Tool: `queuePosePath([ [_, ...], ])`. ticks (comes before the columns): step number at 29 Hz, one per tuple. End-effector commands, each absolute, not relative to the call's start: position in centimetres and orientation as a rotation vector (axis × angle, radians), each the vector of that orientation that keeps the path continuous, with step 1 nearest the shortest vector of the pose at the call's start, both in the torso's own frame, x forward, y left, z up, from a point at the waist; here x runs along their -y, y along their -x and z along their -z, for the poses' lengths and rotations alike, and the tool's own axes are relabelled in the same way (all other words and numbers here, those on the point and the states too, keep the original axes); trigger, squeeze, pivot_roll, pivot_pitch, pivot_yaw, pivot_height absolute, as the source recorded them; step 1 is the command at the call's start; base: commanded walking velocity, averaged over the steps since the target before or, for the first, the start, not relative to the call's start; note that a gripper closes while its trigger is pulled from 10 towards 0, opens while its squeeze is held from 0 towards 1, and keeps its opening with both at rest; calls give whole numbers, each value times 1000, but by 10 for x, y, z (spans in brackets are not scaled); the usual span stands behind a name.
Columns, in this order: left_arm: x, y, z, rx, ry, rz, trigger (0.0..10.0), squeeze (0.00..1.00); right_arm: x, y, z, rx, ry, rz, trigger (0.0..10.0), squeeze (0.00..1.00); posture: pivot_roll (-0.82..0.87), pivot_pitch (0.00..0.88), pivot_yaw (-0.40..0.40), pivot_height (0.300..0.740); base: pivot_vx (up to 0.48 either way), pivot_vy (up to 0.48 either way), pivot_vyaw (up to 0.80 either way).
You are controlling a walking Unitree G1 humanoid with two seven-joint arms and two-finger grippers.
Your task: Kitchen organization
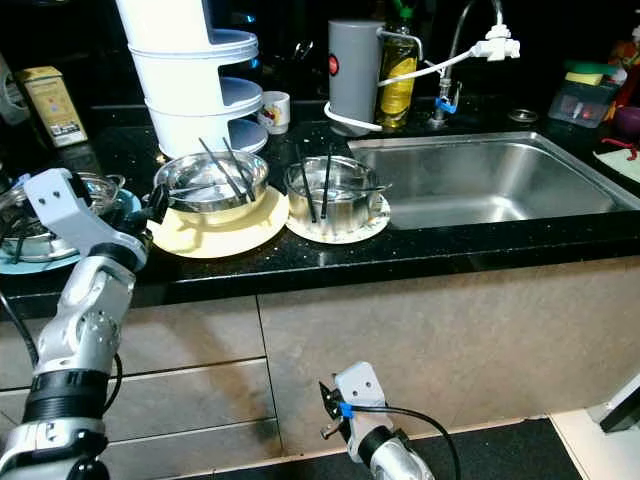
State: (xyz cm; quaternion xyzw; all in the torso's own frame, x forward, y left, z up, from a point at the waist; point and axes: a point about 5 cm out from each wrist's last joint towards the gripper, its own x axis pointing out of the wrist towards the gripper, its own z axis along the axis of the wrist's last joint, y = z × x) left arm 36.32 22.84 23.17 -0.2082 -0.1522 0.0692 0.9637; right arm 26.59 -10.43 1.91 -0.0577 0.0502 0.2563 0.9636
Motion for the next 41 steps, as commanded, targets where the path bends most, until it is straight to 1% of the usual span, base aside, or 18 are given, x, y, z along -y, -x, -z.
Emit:
queuePosePath([
  [1, -238, -367, -231, 288, 398, -186, 10000, 0, 103, -266, -19, -102, 116, -522, 10000, 0, -38, 81, -6, 740, 0, 0, 0],
  [7, -240, -373, -236, 293, 422, -174, 10000, 0, 103, -266, -20, -102, 117, -521, 10000, 0, -38, 83, -7, 740, 0, 0, 0],
  [8, -241, -374, -238, 298, 431, -171, 8863, 0, 103, -266, -20, -102, 117, -521, 10000, 0, -38, 83, -7, 740, 0, 0, 0],
  [9, -242, -375, -239, 304, 437, -171, 5529, 0, 103, -266, -20, -102, 117, -521, 10000, 0, -37, 83, -6, 740, 0, 0, 0],
  [10, -242, -376, -240, 308, 441, -171, 5529, 0, 103, -266, -20, -102, 117, -521, 10000, 0, -37, 83, -6, 740, 0, 0, 0],
  [11, -243, -377, -241, 307, 448, -173, 784, 0, 103, -267, -20, -102, 116, -521, 10000, 0, -37, 82, -6, 740, 0, 0, 0],
  [12, -243, -377, -241, 307, 448, -173, 784, 0, 103, -267, -20, -102, 116, -521, 10000, 0, -37, 82, -6, 740, 0, 0, 0],
  [13, -243, -378, -242, 307, 452, -171, 0, 0, 103, -267, -20, -102, 116, -521, 10000, 0, -37, 82, -6, 740, 0, 0, 0],
  [34, -246, -385, -249, 301, 474, -178, 0, 0, 103, -267, -20, -107, 115, -523, 10000, 0, -35, 84, -6, 740, 0, 0, 0],
  [38, -250, -384, -256, 317, 453, -188, 0, 0, 103, -267, -20, -106, 116, -523, 10000, 0, -35, 83, -7, 740, 0, 0, 0],
  [41, -252, -385, -273, 323, 389, -159, 0, 0, 104, -267, -20, -105, 118, -523, 10000, 0, -36, 83, -7, 740, 0, 0, 0],
])
